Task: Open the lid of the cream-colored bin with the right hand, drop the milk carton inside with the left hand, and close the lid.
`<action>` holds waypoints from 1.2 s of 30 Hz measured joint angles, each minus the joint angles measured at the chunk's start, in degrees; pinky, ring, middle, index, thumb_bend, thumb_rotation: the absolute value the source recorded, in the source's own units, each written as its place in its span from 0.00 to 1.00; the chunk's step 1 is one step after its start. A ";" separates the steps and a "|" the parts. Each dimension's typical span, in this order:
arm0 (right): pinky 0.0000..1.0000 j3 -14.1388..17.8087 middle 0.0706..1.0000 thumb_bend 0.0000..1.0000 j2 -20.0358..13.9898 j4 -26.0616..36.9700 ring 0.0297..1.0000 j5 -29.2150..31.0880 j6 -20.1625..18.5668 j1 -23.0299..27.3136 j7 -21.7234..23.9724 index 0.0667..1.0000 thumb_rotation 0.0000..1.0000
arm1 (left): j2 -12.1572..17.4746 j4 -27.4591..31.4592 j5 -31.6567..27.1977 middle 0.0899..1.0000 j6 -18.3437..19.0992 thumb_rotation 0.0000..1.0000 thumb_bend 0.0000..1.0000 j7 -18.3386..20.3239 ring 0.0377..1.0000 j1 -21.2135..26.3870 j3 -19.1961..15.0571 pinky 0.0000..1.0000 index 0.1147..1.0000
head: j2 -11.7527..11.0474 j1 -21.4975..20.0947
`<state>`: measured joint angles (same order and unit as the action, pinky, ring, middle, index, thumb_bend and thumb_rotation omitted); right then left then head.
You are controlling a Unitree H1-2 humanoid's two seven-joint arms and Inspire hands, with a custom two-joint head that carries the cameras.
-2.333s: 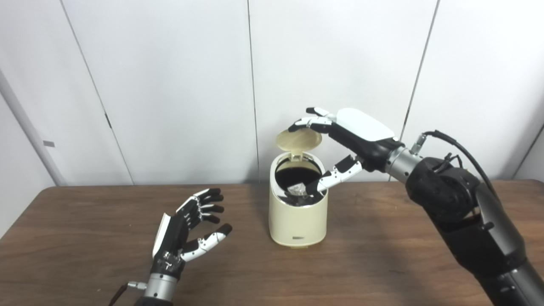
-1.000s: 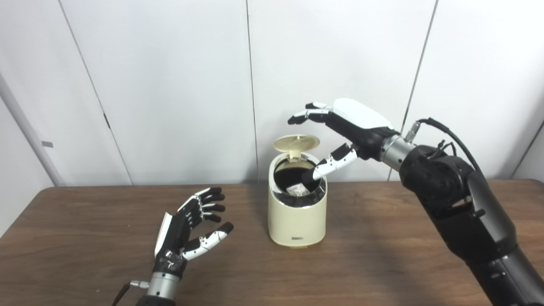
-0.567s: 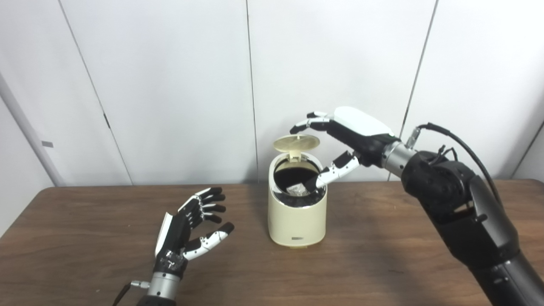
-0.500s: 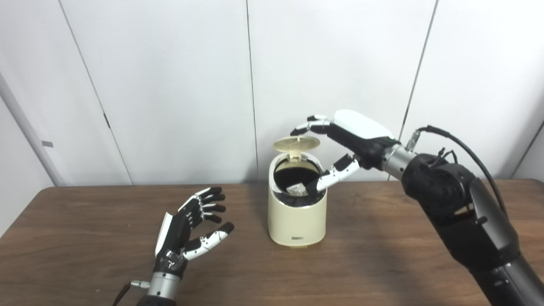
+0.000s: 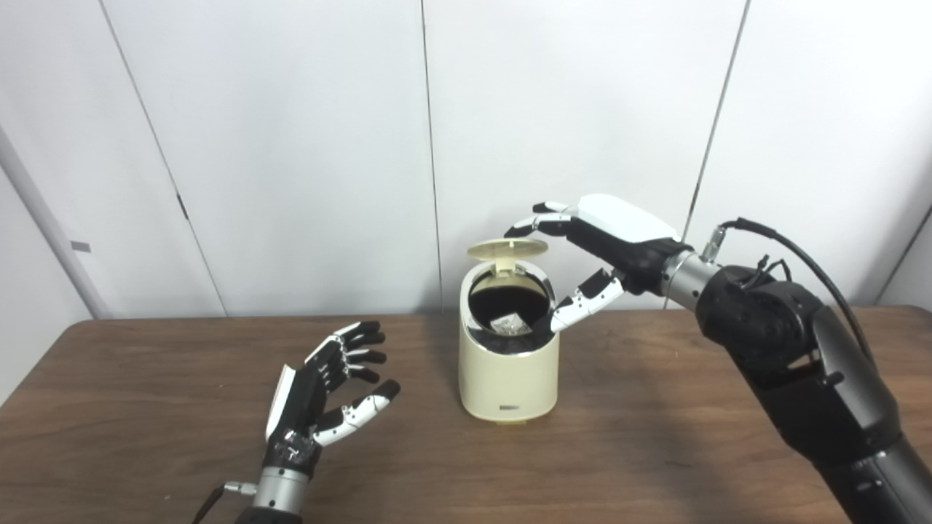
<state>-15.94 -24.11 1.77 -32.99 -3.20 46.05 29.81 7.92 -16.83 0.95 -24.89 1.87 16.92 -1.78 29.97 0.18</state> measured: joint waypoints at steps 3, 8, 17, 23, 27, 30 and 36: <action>0.85 -0.24 0.83 0.77 -0.03 0.69 0.96 0.01 -0.01 -0.47 0.32 0.80 0.44 | 0.00 0.25 0.02 0.73 0.00 0.19 0.65 0.00 0.66 -0.12 -0.01 0.57 0.77 | 0.18 0.00; 0.83 -0.76 0.82 0.77 -0.25 2.22 0.97 0.01 -0.18 -1.12 1.58 0.79 0.44 | 0.00 0.63 0.05 0.73 0.01 0.19 0.66 0.00 0.66 -0.24 -0.04 0.56 0.77 | 0.44 0.09; 0.82 -0.89 0.81 0.78 -0.38 4.23 0.97 0.92 -0.22 -1.56 2.17 0.79 0.41 | -0.01 0.84 0.97 0.73 0.04 0.22 0.67 -0.03 0.66 -0.24 -0.11 0.56 0.77 | 0.97 0.09; 0.85 -1.29 0.81 0.78 -0.67 6.10 0.97 0.91 -0.32 -2.08 3.23 0.79 0.42 | -0.02 0.84 1.28 0.73 0.04 0.20 0.65 -0.03 0.66 -0.24 -0.16 0.56 0.77 | 1.32 0.09; 0.85 -1.29 0.80 0.78 -0.69 6.50 0.97 1.17 -0.36 -2.17 3.85 0.78 0.39 | -0.02 1.10 1.31 0.73 0.16 0.22 0.66 -0.03 0.66 -0.25 -0.22 0.57 0.77 | 1.93 0.18; 0.86 -1.25 0.80 0.78 -0.69 6.51 0.97 1.86 -0.33 -2.51 3.86 0.78 0.39 | -0.01 1.52 1.27 0.73 0.17 0.21 0.66 0.00 0.66 -0.24 -0.33 0.57 0.77 | 2.55 0.26; 0.88 -1.44 0.79 0.80 -0.72 6.69 0.96 1.94 -0.48 -3.66 4.51 0.78 0.36 | -0.01 1.87 0.85 0.73 0.19 0.21 0.65 0.22 0.66 -0.33 -0.42 0.56 0.77 | 2.90 0.09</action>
<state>-17.38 -24.83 8.46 -31.05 -3.68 42.39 34.33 7.91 -14.95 1.79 -24.70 2.09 16.59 -2.20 32.87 0.26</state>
